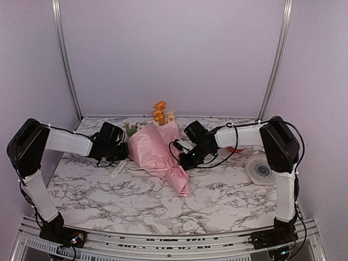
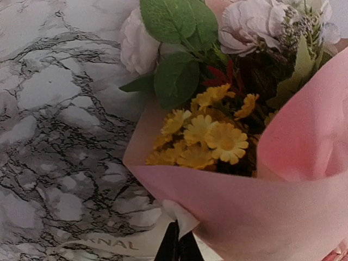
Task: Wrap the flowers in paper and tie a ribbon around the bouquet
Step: Cross the half-tied ribbon over the folded bouquet.
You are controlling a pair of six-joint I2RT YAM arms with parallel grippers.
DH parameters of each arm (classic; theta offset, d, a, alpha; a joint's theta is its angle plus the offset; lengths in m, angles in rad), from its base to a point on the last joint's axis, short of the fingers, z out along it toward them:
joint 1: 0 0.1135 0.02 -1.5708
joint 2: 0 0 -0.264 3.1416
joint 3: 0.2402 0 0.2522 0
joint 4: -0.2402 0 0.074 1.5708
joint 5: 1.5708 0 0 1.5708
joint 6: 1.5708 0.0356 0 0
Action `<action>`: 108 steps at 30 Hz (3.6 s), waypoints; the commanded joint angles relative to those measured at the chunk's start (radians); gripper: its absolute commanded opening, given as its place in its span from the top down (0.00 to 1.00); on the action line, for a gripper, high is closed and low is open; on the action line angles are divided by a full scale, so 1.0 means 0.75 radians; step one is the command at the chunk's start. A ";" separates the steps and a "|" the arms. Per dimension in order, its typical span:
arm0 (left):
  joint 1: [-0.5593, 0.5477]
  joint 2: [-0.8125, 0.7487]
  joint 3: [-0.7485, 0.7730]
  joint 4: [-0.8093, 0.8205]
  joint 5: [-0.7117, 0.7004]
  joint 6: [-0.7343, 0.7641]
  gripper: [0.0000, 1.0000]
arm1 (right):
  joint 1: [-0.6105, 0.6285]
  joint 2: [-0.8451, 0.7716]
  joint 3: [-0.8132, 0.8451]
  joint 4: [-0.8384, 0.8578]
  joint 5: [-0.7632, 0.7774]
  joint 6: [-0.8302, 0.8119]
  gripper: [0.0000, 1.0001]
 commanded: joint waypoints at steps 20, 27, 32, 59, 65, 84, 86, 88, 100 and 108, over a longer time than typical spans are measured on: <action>-0.258 -0.806 0.062 -0.310 -0.147 0.435 1.00 | -0.167 -0.471 -0.389 -0.110 0.096 0.095 0.56; -0.556 -1.002 0.285 -0.414 -0.109 0.736 1.00 | -0.166 -0.634 -0.193 -0.129 0.244 -0.036 0.10; -0.608 -1.042 0.348 -0.418 -0.030 0.802 1.00 | 0.054 -0.677 -0.106 0.098 0.055 -0.280 0.05; -0.637 -1.242 0.267 -0.228 -0.079 0.795 1.00 | 0.341 -0.041 0.153 0.833 -0.417 -0.021 0.56; -0.637 -1.277 0.210 -0.246 -0.388 0.734 1.00 | 0.339 -0.112 0.087 0.823 -0.386 -0.022 1.00; -0.870 -0.936 -0.643 -0.191 -0.404 0.103 0.30 | 0.290 -0.302 -0.085 0.657 -0.349 0.038 1.00; -0.877 -0.955 -0.641 -0.136 -0.459 0.195 0.22 | 0.290 -0.300 -0.092 0.657 -0.351 0.035 1.00; -0.877 -0.989 -0.663 0.035 -0.526 0.357 0.12 | 0.290 -0.291 -0.093 0.657 -0.359 0.036 1.00; -0.772 -0.397 -0.632 1.003 -0.589 0.477 0.11 | 0.291 -0.250 -0.115 0.805 -0.361 0.227 1.00; -0.656 -0.106 -0.682 1.594 -0.289 0.461 0.02 | 0.291 -0.254 -0.128 0.819 -0.360 0.238 1.00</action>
